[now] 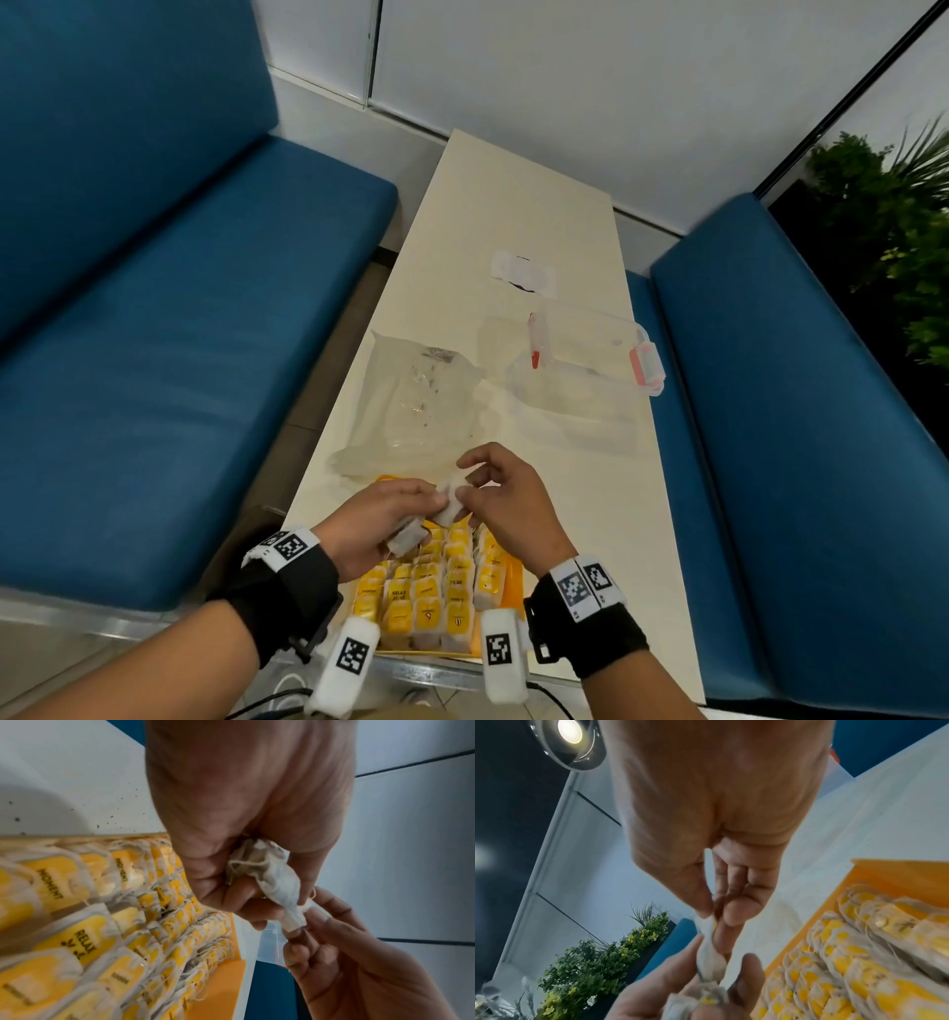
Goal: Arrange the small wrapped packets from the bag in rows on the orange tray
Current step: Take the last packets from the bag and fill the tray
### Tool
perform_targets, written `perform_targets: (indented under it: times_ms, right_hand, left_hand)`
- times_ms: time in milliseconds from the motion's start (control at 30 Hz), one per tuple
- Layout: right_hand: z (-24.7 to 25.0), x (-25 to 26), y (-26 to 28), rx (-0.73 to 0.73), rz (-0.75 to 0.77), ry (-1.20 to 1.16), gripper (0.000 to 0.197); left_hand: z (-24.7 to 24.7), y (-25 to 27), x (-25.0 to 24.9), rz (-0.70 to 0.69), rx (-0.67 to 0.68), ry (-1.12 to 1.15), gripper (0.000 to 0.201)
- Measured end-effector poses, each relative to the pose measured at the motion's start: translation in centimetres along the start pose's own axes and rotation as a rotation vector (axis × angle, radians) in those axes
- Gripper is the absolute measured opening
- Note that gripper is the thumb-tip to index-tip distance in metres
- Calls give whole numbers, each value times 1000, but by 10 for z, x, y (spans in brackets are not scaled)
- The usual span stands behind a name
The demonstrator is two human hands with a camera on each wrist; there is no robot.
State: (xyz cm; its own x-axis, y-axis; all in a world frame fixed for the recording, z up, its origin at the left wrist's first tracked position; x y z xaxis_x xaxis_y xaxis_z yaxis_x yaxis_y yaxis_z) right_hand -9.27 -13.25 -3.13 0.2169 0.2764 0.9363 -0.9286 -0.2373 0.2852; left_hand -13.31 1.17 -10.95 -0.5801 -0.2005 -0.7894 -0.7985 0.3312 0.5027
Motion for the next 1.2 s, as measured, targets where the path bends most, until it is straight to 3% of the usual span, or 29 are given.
perform_targets:
  times_ms: [133,333,500,567,700,900,1200]
  right_hand:
    - [2,5,4,133,23,4,49]
    - [7,16,4,119,214,197,18]
    - [23,42,3,43,280,314,13]
    - [25,46,3,50,249,422,12]
    - [15,33,3,198,87,772,15]
    - [5,31,7,215,79,714,15]
    - [2,29,15,179,103,658,18]
  left_hand:
    - [0,3,-2,54,51,52,20]
    - [-7,8,-8,101,122,37,26]
    - [2,10,-8,141,-9,-21,34]
    - [7,11,-8,112,-66,-86,31]
    - [8,15,-17,-19,-165,-255,15]
    - [-9,16,-29,-211,-101,-594,34]
    - [-8,1,-17,-237,-226,-744,19]
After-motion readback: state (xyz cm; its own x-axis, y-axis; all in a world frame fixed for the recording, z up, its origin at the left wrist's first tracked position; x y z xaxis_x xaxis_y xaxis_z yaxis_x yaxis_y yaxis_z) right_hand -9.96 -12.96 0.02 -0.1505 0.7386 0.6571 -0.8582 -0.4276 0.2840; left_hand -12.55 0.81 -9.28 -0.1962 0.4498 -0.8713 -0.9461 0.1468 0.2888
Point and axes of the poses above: each hand's wrist, its own y-axis away from the middle knuckle, its own z-axis out of the back of the hand, x = y × z, the point moved 5 cm from there along -y, towards the middle knuckle, and after that the axes turned 13 degrees about -y, right-handed, at the moved point
